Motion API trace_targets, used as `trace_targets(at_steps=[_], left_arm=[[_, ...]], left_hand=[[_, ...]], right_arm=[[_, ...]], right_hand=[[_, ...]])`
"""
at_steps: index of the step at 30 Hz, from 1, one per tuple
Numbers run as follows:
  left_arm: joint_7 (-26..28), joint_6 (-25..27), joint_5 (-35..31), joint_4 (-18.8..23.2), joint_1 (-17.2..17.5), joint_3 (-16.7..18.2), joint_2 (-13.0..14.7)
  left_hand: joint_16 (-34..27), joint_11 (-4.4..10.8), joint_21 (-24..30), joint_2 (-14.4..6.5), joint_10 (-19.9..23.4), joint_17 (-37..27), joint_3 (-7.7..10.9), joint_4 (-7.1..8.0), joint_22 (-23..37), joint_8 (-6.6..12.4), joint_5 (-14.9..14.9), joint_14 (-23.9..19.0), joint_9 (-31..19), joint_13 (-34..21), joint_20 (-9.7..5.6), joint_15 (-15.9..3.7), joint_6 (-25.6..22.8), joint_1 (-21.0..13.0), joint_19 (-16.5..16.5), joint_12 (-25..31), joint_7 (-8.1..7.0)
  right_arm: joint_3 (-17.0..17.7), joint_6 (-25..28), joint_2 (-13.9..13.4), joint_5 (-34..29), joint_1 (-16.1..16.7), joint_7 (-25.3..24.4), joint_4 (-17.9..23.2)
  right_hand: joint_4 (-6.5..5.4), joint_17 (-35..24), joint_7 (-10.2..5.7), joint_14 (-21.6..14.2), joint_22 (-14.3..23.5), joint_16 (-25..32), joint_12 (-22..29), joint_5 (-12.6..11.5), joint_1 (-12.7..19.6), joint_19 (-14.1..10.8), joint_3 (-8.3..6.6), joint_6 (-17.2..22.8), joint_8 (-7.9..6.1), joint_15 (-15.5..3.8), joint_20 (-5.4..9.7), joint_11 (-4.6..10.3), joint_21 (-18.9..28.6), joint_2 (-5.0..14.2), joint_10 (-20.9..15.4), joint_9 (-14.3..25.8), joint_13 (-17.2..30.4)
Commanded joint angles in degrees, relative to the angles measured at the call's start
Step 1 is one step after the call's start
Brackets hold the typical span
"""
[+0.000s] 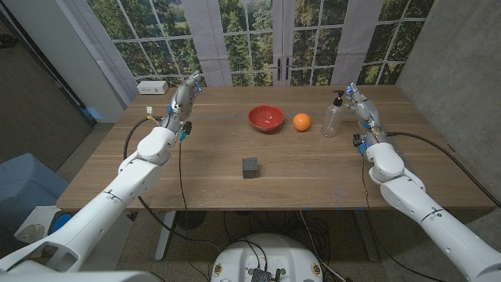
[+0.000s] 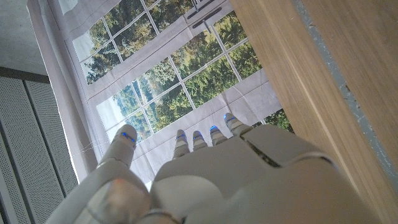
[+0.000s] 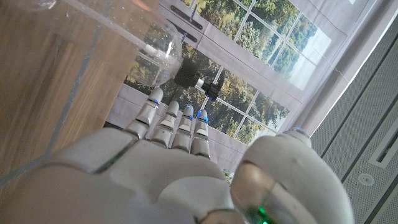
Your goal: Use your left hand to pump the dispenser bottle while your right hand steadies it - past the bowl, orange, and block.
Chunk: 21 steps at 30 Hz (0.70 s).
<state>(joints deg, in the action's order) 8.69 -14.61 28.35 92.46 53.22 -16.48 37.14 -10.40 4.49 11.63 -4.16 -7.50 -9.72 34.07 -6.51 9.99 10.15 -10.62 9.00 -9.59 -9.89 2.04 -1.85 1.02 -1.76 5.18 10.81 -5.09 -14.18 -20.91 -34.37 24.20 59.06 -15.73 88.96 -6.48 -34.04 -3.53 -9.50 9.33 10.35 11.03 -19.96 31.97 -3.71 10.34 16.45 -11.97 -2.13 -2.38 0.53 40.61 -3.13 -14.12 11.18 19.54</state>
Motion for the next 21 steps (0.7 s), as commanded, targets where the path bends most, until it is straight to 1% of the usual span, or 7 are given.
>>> trace_targets(at_steps=[1, 3, 4, 6, 15, 19, 21], left_arm=[[-0.8, 0.2, 1.5, 0.6, 1.2, 1.0, 0.8], [-1.8, -0.3, 2.1, 0.1, 1.1, 1.1, 0.8], [-2.0, -0.4, 2.2, 0.1, 1.2, 1.1, 0.9], [-2.2, -0.5, 2.4, 0.0, 1.3, 1.3, 1.1], [-5.5, -1.9, 6.0, -3.4, 0.7, 1.7, -0.1], [-7.6, -2.9, 7.8, -6.1, 0.0, 1.5, -1.2], [-8.7, -4.2, 8.6, -8.1, -0.5, 1.4, -2.2]], left_hand=[[0.2, -0.15, 0.0, -1.1, -0.2, -0.1, 0.15, -0.31, 0.1, -0.09, -0.1, 0.1, -0.2, -0.1, -0.21, -0.39, 0.2, -0.1, -0.1, 0.0, 0.21], [0.2, -0.08, 0.1, -1.1, -0.2, -0.1, 0.15, -0.31, 0.1, -0.11, -0.1, 0.2, -0.2, -0.1, -0.59, -0.52, 0.3, -0.1, -0.3, 0.0, 0.28], [0.2, -0.07, 0.1, -1.1, -0.2, -0.1, 0.15, -0.31, 0.1, -0.1, -0.2, 0.2, -0.2, -0.1, -0.91, -0.67, 0.3, -0.1, -0.5, 0.0, 0.33], [0.2, -0.16, 0.1, -1.2, -0.2, -0.1, 0.18, -0.22, 0.1, -0.07, -0.2, 0.2, -0.2, -0.1, -1.36, -0.89, 0.4, -0.1, -0.7, 0.0, 0.45], [-0.1, 0.01, 0.3, -3.3, 0.4, -0.6, 0.0, 2.35, 0.2, 0.19, -0.4, 0.0, -0.2, -0.1, -3.54, -1.53, -0.2, 1.4, -1.7, 0.2, 1.25], [-0.3, -0.03, 0.4, -6.6, 1.0, -0.7, 0.47, 6.86, 0.3, 0.43, -0.8, -0.2, -0.2, -0.1, -4.29, -1.47, -1.4, 1.9, -2.2, 0.3, 2.31], [-0.3, -0.4, 0.3, -8.2, 1.7, -0.5, 2.78, 10.33, 0.2, 0.39, -1.3, -0.6, -0.2, 0.0, -4.39, -2.07, -2.0, 0.7, -2.6, 0.3, 3.02]], right_arm=[[1.9, -6.9, 2.2, 11.4, 0.4, 10.3, -2.7], [2.2, -8.0, 2.8, 12.4, 0.7, 11.0, -2.7], [2.2, -8.6, 3.0, 13.7, 0.7, 12.6, -2.9], [2.4, -9.7, 3.5, 15.1, 0.9, 14.2, -2.9], [3.1, -12.3, 4.8, 18.1, 2.5, 16.8, -1.7], [3.7, -14.1, 6.8, 22.8, 2.6, 20.4, -2.9], [4.0, -14.3, 7.1, 22.7, 3.2, 19.8, -2.7]], right_hand=[[0.02, 1.1, -0.14, 0.9, 0.1, -0.3, -0.3, -0.3, 0.1, 1.2, -0.26, -0.4, 0.33, -0.58, -0.43, 0.33, -1.1, 1.14, 0.6, -0.1, -0.6], [0.03, 1.9, 1.26, 1.2, 0.1, -0.2, -0.3, -0.4, 0.1, 1.2, -0.26, -1.0, 0.63, -0.43, -0.28, 0.33, -1.6, 1.33, 0.6, -0.1, -1.0], [-0.06, 2.9, 3.52, 1.3, 0.1, 0.0, -0.4, -0.4, -0.1, 1.0, -0.19, -1.4, 0.84, -0.42, 0.13, 0.3, -2.3, 1.58, 1.0, -0.3, -1.6], [-0.27, 4.1, 5.27, 1.3, 0.1, 0.1, -0.4, -0.4, -0.5, 0.5, -0.1, -1.6, 0.93, -0.27, 1.57, 0.4, -2.9, 1.96, 1.1, -0.4, -2.3], [-2.47, 6.4, 6.01, 1.5, 0.1, 0.6, -0.3, -0.3, -3.8, -1.3, -0.89, -1.0, 0.84, 0.15, 3.75, 0.03, -4.3, 6.99, 1.0, -0.6, -4.1], [-3.69, 8.1, 5.58, 1.9, 0.2, 0.7, -0.2, 0.0, -7.1, -1.3, -2.32, -0.6, 0.85, -0.26, 4.53, 0.3, -5.8, 12.87, 0.9, -0.7, -5.4], [-3.77, 8.9, 4.95, 2.1, 0.2, 0.8, -0.2, -0.1, -7.9, -1.1, -3.99, -0.5, 0.9, -1.34, 5.89, 0.82, -6.6, 15.02, 0.9, -0.8, -6.1]])
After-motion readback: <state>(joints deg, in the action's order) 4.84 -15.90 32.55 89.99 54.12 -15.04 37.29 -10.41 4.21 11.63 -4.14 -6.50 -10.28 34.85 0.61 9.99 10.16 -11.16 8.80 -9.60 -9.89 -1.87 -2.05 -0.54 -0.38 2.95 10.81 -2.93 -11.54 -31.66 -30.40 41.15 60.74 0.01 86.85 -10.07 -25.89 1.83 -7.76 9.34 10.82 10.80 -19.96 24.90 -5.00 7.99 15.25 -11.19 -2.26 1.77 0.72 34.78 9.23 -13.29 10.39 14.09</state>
